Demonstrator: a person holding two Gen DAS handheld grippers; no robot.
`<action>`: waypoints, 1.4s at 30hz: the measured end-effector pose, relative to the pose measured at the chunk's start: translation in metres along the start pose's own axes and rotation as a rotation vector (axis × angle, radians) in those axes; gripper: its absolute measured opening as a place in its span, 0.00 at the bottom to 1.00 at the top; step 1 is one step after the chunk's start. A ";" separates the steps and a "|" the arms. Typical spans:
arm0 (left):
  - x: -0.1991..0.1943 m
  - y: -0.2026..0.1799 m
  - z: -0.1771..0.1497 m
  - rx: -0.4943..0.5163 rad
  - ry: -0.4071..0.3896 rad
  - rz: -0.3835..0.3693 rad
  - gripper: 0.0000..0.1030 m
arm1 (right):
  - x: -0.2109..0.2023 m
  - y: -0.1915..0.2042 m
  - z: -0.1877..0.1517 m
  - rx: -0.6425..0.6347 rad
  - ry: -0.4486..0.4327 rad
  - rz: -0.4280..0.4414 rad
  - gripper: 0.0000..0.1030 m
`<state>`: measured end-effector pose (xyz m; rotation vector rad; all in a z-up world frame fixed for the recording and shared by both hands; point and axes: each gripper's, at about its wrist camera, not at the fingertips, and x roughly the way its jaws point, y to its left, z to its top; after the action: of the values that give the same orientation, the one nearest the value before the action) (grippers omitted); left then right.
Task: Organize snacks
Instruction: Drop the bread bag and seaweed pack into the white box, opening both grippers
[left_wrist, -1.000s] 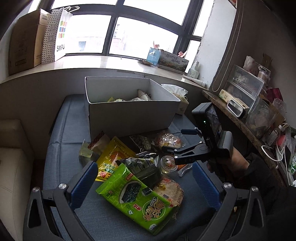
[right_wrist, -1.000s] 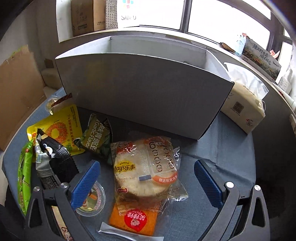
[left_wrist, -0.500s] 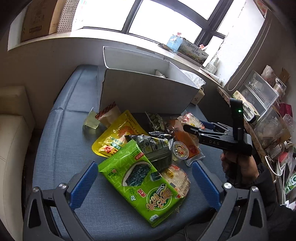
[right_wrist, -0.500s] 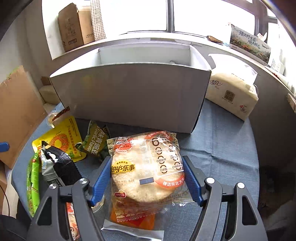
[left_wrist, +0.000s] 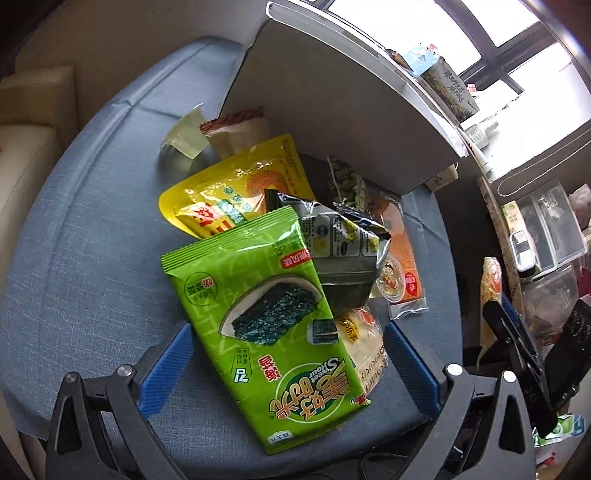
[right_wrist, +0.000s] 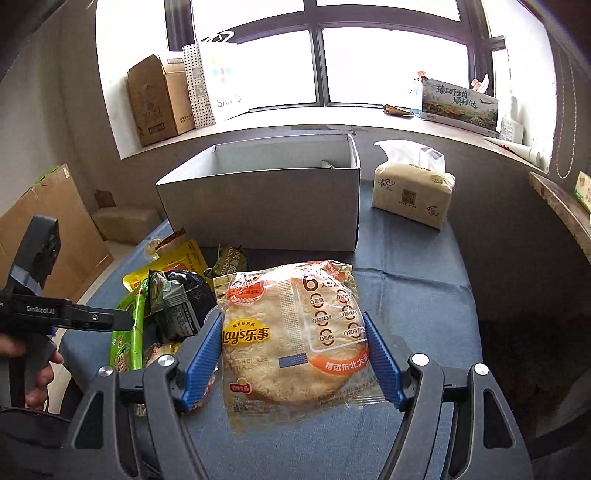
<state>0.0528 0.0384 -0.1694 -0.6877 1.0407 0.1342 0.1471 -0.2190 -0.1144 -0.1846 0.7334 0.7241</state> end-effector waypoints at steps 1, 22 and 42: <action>0.002 -0.003 -0.001 0.012 -0.007 0.006 1.00 | -0.003 -0.001 -0.004 0.002 -0.002 -0.004 0.75; -0.116 -0.017 0.032 0.289 -0.401 -0.115 0.67 | -0.021 0.013 0.022 0.038 -0.130 0.072 0.75; -0.083 -0.107 0.252 0.482 -0.499 0.039 0.67 | 0.089 -0.027 0.224 0.173 -0.207 0.032 0.75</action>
<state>0.2425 0.1187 0.0292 -0.1762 0.5705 0.0773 0.3331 -0.1028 -0.0100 0.0592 0.5988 0.6943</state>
